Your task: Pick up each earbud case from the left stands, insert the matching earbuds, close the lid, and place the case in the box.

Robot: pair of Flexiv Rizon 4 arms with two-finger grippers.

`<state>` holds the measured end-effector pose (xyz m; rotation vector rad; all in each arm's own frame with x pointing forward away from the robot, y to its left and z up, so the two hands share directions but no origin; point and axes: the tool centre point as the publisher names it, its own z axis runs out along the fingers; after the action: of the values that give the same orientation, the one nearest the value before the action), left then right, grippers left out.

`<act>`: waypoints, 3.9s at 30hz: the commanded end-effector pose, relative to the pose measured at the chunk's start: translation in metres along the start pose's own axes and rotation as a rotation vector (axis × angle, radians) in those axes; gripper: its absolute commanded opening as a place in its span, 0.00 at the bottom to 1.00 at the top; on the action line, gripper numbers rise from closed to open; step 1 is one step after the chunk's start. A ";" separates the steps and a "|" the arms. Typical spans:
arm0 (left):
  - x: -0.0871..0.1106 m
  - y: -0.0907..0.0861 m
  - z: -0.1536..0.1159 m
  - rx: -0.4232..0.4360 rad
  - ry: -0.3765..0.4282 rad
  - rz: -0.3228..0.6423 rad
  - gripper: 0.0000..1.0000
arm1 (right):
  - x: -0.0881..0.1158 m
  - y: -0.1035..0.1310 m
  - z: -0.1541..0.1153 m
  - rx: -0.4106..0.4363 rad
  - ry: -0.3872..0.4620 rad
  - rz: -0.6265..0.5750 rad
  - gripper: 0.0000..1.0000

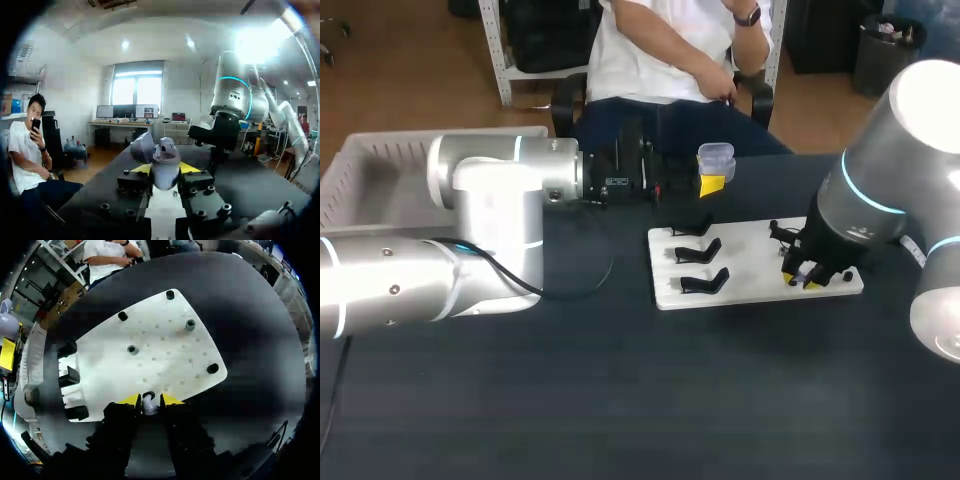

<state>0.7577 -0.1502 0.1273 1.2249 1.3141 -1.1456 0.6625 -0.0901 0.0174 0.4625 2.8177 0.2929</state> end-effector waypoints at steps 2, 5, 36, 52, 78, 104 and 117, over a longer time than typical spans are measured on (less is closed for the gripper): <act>0.001 -0.002 0.000 -0.006 -0.005 0.004 0.00 | 0.001 0.000 0.000 0.002 -0.001 0.003 0.20; 0.001 -0.002 0.000 -0.006 -0.005 0.004 0.00 | 0.001 0.000 0.000 0.003 -0.002 0.003 0.00; 0.001 -0.002 0.000 -0.006 -0.005 0.004 0.00 | 0.015 0.058 -0.120 0.031 0.044 -0.462 0.00; 0.001 -0.002 0.000 -0.006 -0.005 0.004 0.00 | 0.029 0.092 -0.147 0.021 0.049 -0.821 0.00; 0.001 -0.002 0.000 -0.006 -0.005 0.004 0.00 | 0.003 0.130 -0.154 -0.014 0.049 -0.979 0.00; 0.001 -0.002 0.000 -0.006 -0.005 0.004 0.00 | -0.061 0.167 -0.135 0.057 0.086 -1.039 0.00; 0.001 -0.002 0.000 -0.006 -0.005 0.004 0.00 | -0.068 0.169 -0.124 0.060 0.086 -1.057 0.00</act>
<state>0.7577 -0.1502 0.1274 1.2250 1.3142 -1.1456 0.7336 0.0243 0.1920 -1.0280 2.7036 -0.0067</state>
